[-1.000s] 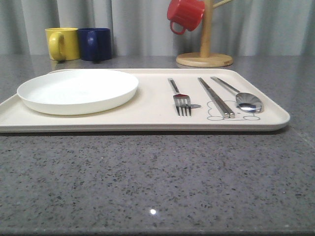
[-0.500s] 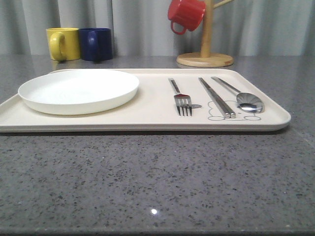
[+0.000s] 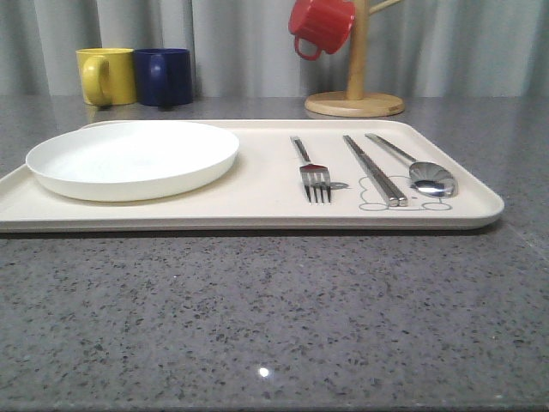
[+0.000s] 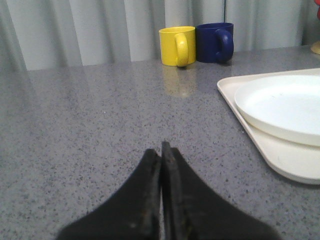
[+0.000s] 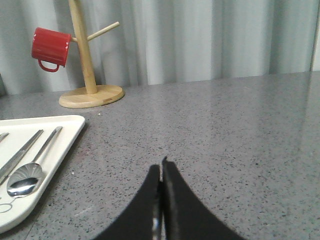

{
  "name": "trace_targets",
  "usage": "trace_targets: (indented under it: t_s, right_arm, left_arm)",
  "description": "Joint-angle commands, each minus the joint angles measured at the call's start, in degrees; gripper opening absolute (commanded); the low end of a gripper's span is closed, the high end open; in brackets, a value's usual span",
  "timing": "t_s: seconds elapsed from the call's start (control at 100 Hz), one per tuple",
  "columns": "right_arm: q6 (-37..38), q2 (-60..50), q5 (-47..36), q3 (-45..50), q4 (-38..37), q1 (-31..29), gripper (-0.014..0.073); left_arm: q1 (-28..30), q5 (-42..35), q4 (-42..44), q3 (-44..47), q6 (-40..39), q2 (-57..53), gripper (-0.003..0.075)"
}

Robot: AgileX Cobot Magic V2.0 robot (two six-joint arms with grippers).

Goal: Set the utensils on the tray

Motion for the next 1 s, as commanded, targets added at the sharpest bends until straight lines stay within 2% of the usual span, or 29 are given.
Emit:
trace_targets:
  t_s: [0.0, 0.06, 0.99]
  right_arm:
    - [-0.6, -1.2, -4.7, 0.0, 0.1, -0.4, -0.0074]
    - [-0.6, -1.2, -4.7, 0.0, 0.1, -0.4, -0.0074]
    - [-0.6, -1.1, -4.6, 0.0, 0.1, -0.4, -0.0074]
  left_arm:
    - [0.4, -6.3, -1.6, 1.7, -0.6, -2.7, -0.0019]
    - [0.8, -4.3, -2.2, 1.6, -0.6, -2.3, -0.0019]
    - [0.8, -4.9, -2.0, 1.7, -0.5, -2.4, -0.0019]
